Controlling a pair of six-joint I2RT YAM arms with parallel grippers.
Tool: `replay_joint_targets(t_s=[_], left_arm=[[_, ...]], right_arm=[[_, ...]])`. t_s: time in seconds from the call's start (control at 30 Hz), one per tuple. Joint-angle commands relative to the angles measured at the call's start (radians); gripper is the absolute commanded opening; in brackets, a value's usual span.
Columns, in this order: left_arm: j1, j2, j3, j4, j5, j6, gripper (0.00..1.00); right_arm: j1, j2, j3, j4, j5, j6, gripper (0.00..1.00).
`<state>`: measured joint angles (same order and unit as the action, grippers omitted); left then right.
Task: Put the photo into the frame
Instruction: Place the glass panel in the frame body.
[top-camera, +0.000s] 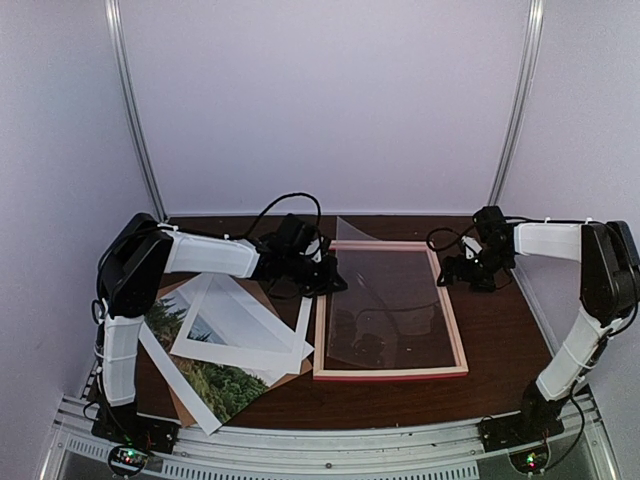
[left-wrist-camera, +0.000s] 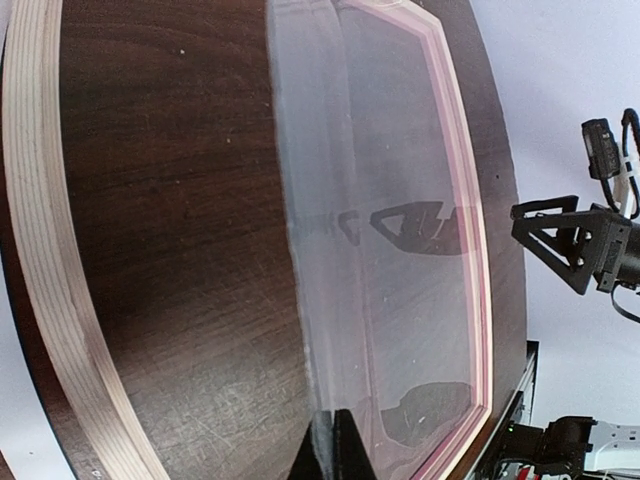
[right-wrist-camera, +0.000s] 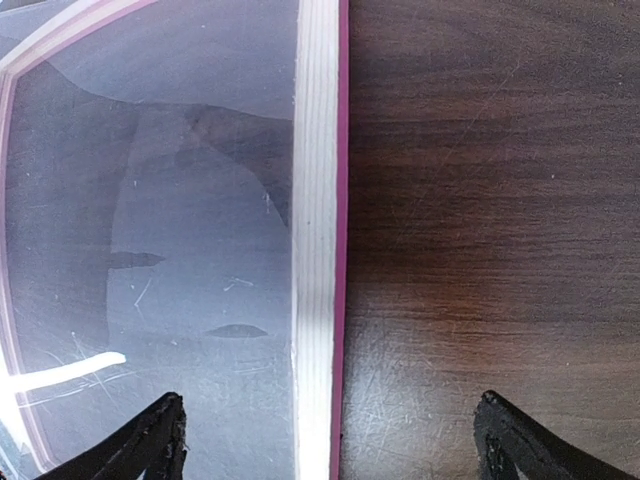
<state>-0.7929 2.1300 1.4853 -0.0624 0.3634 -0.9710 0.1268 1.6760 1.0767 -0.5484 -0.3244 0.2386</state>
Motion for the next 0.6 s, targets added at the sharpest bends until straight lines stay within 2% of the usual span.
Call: replay_joint_targets(t_s=[0.0, 0.57], left_arm=[[0.004, 0.008, 0.035, 0.009, 0.017, 0.023, 0.00], [0.005, 0.010, 0.035, 0.000, 0.013, 0.033, 0.00]], right_arm=[[0.005, 0.014, 0.025, 0.002, 0.034, -0.002, 1.00], [0.005, 0.006, 0.031, -0.008, 0.050, -0.001, 1.00]])
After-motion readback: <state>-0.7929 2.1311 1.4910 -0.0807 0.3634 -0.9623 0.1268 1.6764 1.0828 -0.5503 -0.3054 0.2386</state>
